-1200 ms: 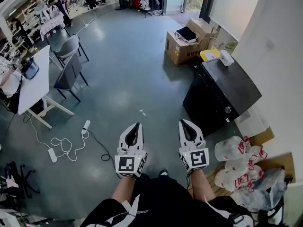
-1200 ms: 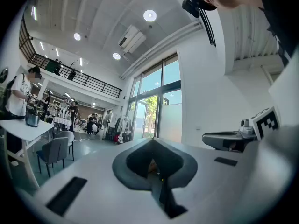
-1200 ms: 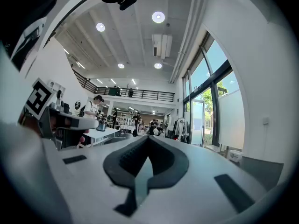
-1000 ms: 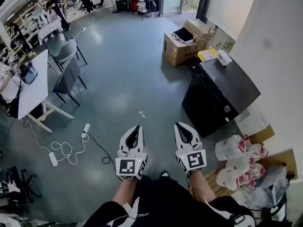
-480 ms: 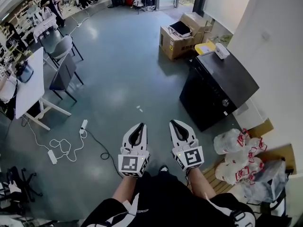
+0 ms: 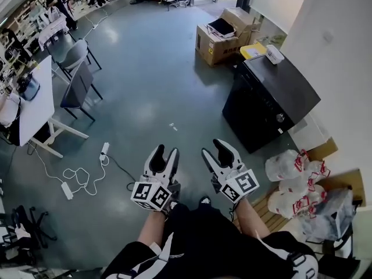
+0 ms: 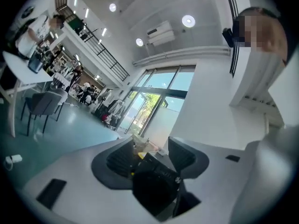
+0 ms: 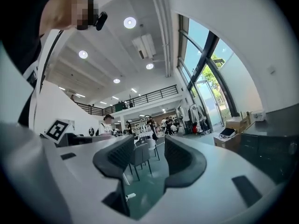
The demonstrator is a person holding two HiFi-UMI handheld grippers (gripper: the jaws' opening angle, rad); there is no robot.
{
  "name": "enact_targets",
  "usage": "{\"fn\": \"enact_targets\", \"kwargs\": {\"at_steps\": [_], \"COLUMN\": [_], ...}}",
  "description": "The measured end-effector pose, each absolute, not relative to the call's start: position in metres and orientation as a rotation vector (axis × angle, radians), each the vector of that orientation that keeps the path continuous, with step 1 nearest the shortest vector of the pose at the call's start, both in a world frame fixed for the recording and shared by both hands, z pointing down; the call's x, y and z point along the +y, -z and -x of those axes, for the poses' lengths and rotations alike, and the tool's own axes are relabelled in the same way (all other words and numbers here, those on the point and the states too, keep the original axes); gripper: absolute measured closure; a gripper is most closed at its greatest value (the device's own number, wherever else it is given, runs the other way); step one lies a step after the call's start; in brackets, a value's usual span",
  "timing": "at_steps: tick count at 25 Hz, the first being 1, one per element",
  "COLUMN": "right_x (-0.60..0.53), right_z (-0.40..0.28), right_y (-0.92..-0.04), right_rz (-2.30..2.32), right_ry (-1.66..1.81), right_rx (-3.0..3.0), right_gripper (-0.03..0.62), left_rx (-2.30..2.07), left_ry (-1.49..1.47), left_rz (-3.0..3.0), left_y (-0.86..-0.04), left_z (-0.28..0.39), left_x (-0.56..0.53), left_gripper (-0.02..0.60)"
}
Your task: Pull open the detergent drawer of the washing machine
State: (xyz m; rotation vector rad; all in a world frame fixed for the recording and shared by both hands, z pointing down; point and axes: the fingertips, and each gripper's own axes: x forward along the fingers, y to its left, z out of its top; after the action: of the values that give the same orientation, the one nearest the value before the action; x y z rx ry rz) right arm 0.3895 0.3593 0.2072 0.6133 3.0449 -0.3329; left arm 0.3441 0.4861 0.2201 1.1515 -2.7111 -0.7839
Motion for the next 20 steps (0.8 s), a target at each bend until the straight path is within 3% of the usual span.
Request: {"fn": "enact_targets", "kwargs": {"at_steps": [6,10,20], "right_x": [0.38,0.406,0.433], "right_z": [-0.373,-0.357,-0.304], "right_y": [-0.23,-0.233,-0.246], "right_rz": [-0.565,-0.571,-0.445], "right_ry": [0.249,0.12,0.072], "right_rx": [3.151,3.18,3.223], "right_gripper": [0.366,0.319,0.279], "left_rx": [-2.898,-2.885,-2.839], "left_ry": [0.308,0.348,0.346], "left_rz": [-1.076,-1.043,-1.065], "left_y": [-0.218,-0.225,-0.247], "left_z": [-0.335,-0.318,-0.259], "left_x": [0.507,0.542,0.589], "left_gripper": [0.343,0.322,0.276]}}
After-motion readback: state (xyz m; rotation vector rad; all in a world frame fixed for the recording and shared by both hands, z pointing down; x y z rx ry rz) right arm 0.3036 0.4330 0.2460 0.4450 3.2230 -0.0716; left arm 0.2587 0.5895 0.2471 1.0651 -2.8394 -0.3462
